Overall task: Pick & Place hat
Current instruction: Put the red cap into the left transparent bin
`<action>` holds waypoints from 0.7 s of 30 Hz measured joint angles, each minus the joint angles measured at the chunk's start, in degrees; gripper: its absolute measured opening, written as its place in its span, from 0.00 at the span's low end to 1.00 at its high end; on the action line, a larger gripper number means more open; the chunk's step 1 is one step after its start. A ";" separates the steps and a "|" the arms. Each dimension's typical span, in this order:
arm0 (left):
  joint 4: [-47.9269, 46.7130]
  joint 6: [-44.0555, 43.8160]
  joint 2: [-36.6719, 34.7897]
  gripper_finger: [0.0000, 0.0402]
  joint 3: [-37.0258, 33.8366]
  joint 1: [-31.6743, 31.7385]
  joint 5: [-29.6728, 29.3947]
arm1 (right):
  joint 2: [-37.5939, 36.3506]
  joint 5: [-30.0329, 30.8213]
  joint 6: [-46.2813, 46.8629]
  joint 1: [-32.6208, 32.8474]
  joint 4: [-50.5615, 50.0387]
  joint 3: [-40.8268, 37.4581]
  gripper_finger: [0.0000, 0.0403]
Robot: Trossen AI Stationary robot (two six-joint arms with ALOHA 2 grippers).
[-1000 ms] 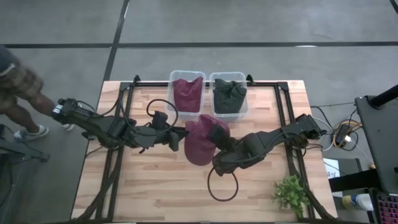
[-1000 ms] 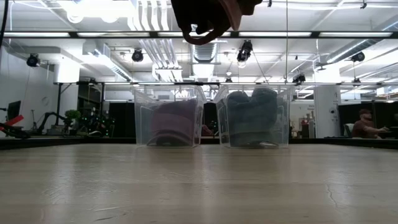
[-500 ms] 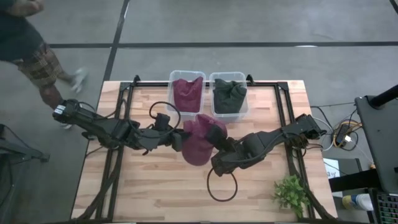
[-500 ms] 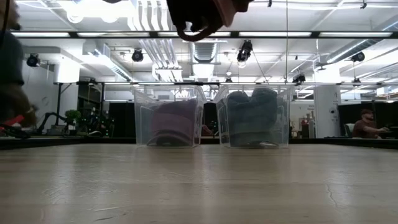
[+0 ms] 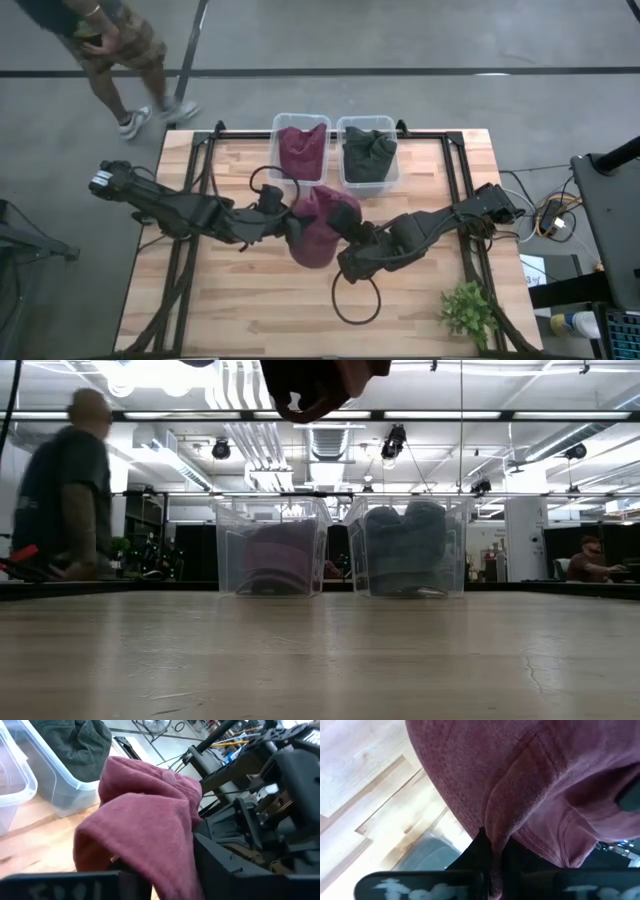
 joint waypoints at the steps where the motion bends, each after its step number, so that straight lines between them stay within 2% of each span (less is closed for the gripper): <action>1: -0.02 0.47 0.13 0.29 0.00 0.00 -0.01 | 0.00 0.00 0.39 0.00 -0.01 0.00 0.03; 8: 0.53 4.61 0.42 0.03 0.00 -0.02 0.16 | 0.00 -0.07 3.75 0.00 0.05 0.00 0.03; 16: -0.38 7.25 -0.35 0.01 0.00 0.23 -2.89 | -0.18 0.08 10.00 0.00 -0.90 0.00 0.04; 21: -4.44 7.70 -1.94 0.00 -0.17 1.64 -7.24 | -1.57 0.04 14.23 0.20 -5.33 0.04 0.11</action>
